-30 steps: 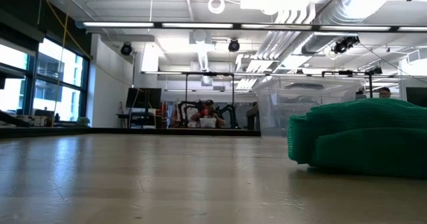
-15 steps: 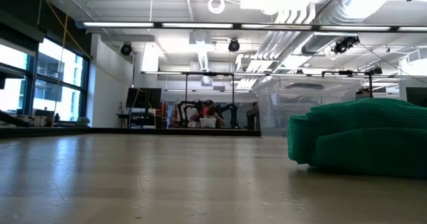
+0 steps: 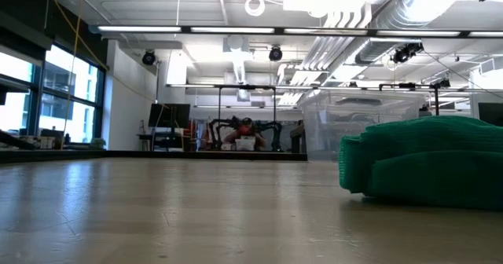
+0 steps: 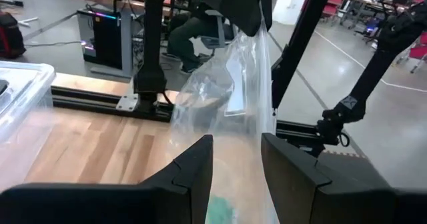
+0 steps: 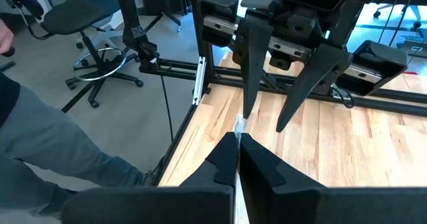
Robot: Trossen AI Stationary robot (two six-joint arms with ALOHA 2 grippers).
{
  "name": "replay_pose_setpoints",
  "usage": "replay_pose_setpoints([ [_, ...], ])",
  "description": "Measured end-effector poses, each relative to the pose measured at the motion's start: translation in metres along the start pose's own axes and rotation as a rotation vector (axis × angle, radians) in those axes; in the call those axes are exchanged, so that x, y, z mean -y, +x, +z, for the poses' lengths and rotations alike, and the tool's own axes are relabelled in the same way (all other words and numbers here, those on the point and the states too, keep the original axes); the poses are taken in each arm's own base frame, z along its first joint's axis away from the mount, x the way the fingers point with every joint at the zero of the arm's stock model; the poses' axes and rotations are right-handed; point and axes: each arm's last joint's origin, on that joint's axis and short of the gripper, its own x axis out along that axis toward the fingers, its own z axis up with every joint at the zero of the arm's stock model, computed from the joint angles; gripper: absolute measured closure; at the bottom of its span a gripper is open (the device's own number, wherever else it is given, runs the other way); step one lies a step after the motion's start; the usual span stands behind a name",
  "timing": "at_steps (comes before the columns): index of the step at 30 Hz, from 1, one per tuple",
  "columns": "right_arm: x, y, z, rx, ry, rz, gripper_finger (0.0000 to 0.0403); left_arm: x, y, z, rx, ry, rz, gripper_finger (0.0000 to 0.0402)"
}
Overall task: Roll bandage
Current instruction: Open the transparent zip bag
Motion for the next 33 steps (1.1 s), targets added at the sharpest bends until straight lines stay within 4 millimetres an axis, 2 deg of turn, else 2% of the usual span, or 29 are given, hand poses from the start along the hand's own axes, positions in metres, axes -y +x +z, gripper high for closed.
replay_pose_setpoints([
  [26, 0.0000, 0.0002, -0.0003, -0.004, 0.046, 0.000, 0.0403, 0.0014, 0.0002, 0.0036, 0.033, 0.014, -0.029, 0.0281],
  [33, 0.0000, 0.0002, 0.0026, 0.027, 0.052, 0.002, 0.0403, -0.0002, 0.0056, -0.0046, -0.024, 0.029, -0.001, 0.0281],
])
